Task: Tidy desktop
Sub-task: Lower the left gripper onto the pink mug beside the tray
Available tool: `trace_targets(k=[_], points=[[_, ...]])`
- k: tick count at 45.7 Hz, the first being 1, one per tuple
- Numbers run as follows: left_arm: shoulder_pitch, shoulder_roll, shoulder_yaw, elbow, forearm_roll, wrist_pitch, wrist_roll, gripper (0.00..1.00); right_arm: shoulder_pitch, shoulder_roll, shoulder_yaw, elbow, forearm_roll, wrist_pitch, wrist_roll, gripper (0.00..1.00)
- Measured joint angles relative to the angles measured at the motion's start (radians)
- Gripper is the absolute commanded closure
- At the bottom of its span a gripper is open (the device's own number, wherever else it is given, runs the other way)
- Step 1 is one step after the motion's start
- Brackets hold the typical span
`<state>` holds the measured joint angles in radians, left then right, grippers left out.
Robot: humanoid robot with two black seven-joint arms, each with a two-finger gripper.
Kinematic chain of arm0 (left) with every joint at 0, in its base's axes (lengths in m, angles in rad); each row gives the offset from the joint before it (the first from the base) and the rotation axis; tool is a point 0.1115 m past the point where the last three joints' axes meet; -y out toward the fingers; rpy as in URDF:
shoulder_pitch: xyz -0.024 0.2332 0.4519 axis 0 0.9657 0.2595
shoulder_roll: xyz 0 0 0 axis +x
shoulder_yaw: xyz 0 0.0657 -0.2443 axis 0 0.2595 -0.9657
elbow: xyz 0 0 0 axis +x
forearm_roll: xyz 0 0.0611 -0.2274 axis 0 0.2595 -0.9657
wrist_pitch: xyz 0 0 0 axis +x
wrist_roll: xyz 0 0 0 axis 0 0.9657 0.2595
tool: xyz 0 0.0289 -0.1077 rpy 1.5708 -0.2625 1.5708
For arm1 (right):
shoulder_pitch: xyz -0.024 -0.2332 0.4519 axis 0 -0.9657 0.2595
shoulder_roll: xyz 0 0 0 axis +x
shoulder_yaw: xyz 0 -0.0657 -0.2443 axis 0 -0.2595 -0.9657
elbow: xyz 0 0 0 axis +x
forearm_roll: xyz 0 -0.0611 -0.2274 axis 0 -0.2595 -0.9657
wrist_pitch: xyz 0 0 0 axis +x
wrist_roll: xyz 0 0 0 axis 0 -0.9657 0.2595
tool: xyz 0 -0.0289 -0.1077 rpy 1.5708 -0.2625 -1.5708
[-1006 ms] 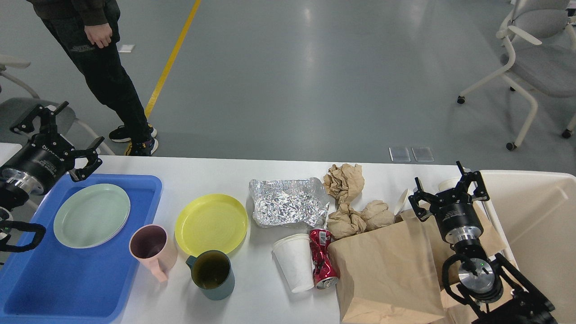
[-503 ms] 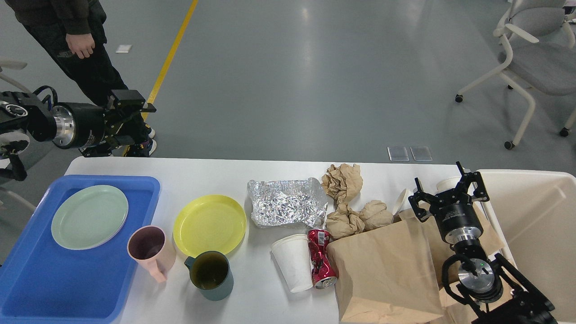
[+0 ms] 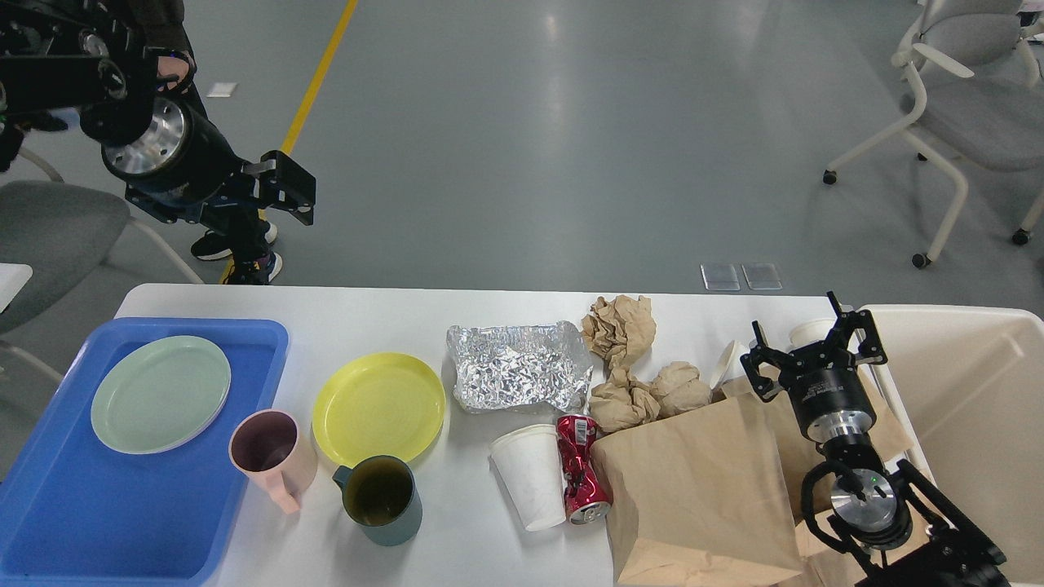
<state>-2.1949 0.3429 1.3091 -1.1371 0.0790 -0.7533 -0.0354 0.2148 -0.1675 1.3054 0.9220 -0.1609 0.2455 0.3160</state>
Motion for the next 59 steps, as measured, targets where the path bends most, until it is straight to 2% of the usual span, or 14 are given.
trace_targets(k=[4,8,12,20,30,42,51,59], points=[[-0.094,-0.094,0.042,-0.046,-0.015,-0.100,0.000,0.03,0.000,0.000,0.000,0.000,0.000,0.000,0.000,0.00],[-0.204,-0.195,0.089,-0.145,-0.071,-0.146,-0.003,0.03,0.000,0.000,0.000,0.000,0.000,0.000,0.000,0.00],[-0.311,-0.263,0.115,-0.256,-0.145,-0.156,-0.006,0.03,0.000,0.000,0.000,0.000,0.000,0.000,0.000,0.00],[-0.460,-0.316,0.136,-0.417,-0.246,-0.160,-0.023,0.03,0.000,0.000,0.000,0.000,0.000,0.000,0.000,0.00],[-0.565,-0.320,0.157,-0.514,-0.293,-0.149,-0.029,0.03,0.000,0.000,0.000,0.000,0.000,0.000,0.000,0.00],[-0.514,-0.302,0.261,-0.515,-0.360,-0.137,-0.030,0.03,0.000,0.000,0.000,0.000,0.000,0.000,0.000,0.00],[-0.347,-0.260,0.301,-0.458,-0.364,-0.104,-0.035,0.03,0.000,0.000,0.000,0.000,-0.001,0.000,0.000,0.00],[-0.157,-0.218,0.313,-0.390,-0.363,-0.012,-0.025,0.03,0.000,0.000,0.000,0.000,0.000,0.000,0.000,0.00]])
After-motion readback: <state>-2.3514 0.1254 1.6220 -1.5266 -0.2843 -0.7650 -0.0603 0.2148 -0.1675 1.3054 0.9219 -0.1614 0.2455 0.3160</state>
